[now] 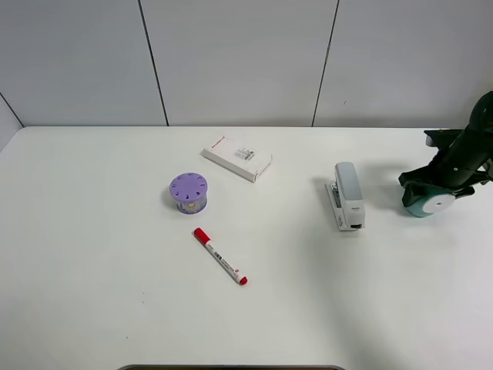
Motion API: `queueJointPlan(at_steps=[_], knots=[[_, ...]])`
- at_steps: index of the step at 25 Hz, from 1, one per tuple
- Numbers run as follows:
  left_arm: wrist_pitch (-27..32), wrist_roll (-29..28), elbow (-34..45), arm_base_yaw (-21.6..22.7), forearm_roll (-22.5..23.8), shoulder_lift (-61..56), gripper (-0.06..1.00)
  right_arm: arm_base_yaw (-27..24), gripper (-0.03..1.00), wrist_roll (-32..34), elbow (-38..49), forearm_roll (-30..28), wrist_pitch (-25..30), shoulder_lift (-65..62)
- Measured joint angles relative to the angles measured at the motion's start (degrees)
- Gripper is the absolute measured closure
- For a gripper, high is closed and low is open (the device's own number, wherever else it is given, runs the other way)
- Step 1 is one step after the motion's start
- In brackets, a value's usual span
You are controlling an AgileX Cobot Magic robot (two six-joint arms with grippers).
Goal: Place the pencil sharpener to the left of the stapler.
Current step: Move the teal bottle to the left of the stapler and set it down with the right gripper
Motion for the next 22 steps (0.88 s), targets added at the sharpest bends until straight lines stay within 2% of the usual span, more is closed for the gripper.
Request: queueJointPlan(at_steps=[7, 22], knots=[[0.0, 0.0, 0.0, 0.0, 0.0, 0.0, -0.01, 0.0, 0.29, 0.5, 0.0, -0.2, -0.1, -3.3], [0.0, 0.0, 0.0, 0.0, 0.0, 0.0, -0.01, 0.2, 0.29, 7.2, 0.0, -0.2, 4.6, -17.1]])
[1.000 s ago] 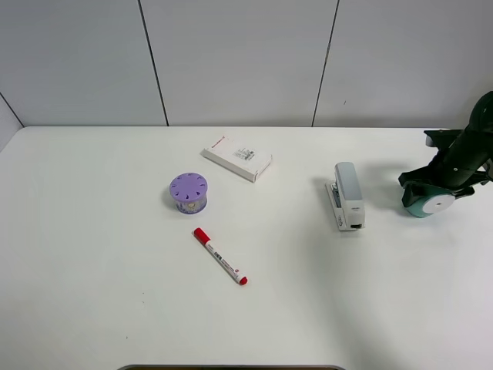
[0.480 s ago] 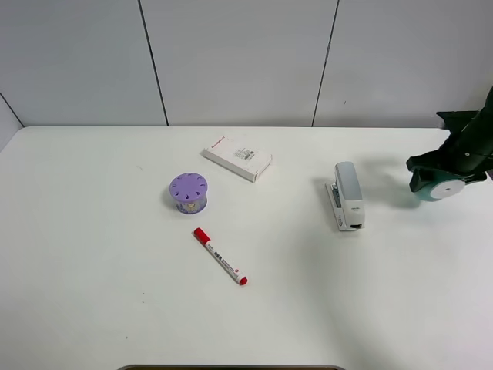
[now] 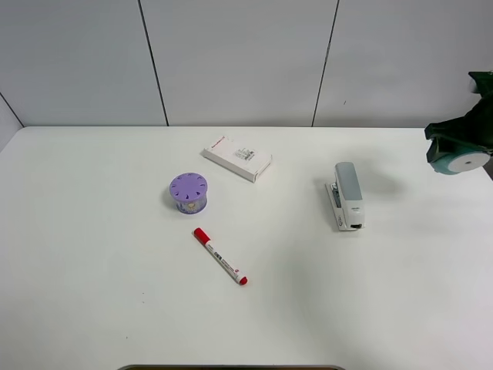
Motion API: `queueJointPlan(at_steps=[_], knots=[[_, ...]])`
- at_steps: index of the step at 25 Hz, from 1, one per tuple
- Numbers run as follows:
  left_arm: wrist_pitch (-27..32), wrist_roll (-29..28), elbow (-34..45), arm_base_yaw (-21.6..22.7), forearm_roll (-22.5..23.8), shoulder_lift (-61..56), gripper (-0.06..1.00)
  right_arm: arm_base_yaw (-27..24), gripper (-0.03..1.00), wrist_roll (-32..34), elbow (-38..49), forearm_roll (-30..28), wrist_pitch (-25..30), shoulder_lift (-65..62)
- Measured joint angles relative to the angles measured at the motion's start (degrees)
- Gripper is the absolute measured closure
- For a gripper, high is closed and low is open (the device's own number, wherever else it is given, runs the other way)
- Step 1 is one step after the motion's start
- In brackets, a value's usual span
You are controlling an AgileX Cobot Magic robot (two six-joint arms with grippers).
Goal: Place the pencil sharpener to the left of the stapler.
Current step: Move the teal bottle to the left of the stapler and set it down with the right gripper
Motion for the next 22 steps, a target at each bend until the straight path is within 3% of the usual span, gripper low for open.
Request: queueJointPlan(at_steps=[10, 22], knots=[[0.0, 0.0, 0.0, 0.0, 0.0, 0.0, -0.01, 8.8, 0.29, 8.5, 0.0, -0.1, 1.4, -4.0], [0.0, 0.0, 0.0, 0.0, 0.0, 0.0, -0.01, 22.1, 0.29, 16.1, 0.0, 2.5, -3.1, -4.0]])
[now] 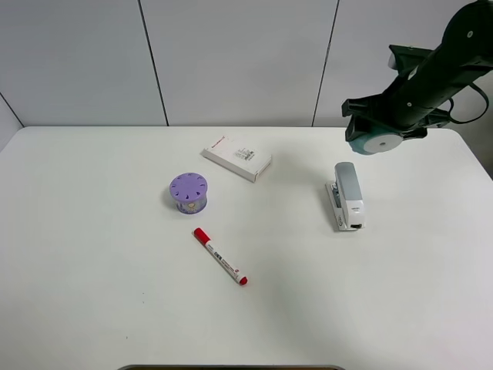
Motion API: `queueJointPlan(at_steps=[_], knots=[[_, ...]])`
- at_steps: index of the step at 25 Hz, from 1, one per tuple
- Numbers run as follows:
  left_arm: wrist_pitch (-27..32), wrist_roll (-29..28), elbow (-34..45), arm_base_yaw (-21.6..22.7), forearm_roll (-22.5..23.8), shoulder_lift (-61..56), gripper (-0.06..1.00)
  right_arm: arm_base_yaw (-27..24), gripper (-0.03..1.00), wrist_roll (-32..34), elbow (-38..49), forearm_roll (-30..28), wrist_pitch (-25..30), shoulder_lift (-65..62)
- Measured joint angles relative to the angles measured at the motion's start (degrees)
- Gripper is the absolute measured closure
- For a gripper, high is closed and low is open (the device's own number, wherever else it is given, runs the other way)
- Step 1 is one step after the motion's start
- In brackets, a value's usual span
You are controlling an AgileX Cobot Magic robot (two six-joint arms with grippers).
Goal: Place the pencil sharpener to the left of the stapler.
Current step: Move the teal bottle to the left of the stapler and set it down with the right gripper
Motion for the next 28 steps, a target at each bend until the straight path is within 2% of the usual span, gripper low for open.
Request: queueJointPlan(at_steps=[11, 21, 28], knots=[[0.0, 0.0, 0.0, 0.0, 0.0, 0.0, -0.01, 9.3, 0.29, 3.4, -13.6, 0.3, 3.2, 9.2], [0.0, 0.0, 0.0, 0.0, 0.0, 0.0, -0.01, 14.0, 0.29, 4.1, -14.7, 0.3, 3.9, 16.6], [0.0, 0.0, 0.0, 0.0, 0.0, 0.0, -0.01, 15.6, 0.29, 9.0, -14.7, 0.7, 3.8, 20.1]])
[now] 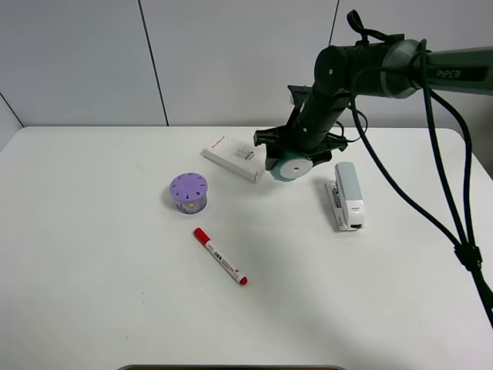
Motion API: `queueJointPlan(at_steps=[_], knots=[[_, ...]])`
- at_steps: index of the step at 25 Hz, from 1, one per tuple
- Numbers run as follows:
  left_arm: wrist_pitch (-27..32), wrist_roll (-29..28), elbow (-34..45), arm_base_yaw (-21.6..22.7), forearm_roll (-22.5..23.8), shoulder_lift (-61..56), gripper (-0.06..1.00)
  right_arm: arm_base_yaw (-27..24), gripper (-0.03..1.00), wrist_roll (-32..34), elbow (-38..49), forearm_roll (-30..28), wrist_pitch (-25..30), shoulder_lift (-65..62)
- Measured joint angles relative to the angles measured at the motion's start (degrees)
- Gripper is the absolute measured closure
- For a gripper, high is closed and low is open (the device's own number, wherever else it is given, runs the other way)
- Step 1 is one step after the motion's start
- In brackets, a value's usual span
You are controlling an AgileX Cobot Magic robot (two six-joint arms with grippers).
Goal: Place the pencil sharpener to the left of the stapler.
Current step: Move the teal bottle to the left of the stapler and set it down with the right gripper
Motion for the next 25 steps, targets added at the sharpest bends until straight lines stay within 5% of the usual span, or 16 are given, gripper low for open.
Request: queueJointPlan(at_steps=[25], knots=[[0.0, 0.0, 0.0, 0.0, 0.0, 0.0, -0.01, 1.8, 0.29, 2.1, 4.9, 1.3, -3.4, 6.8]])
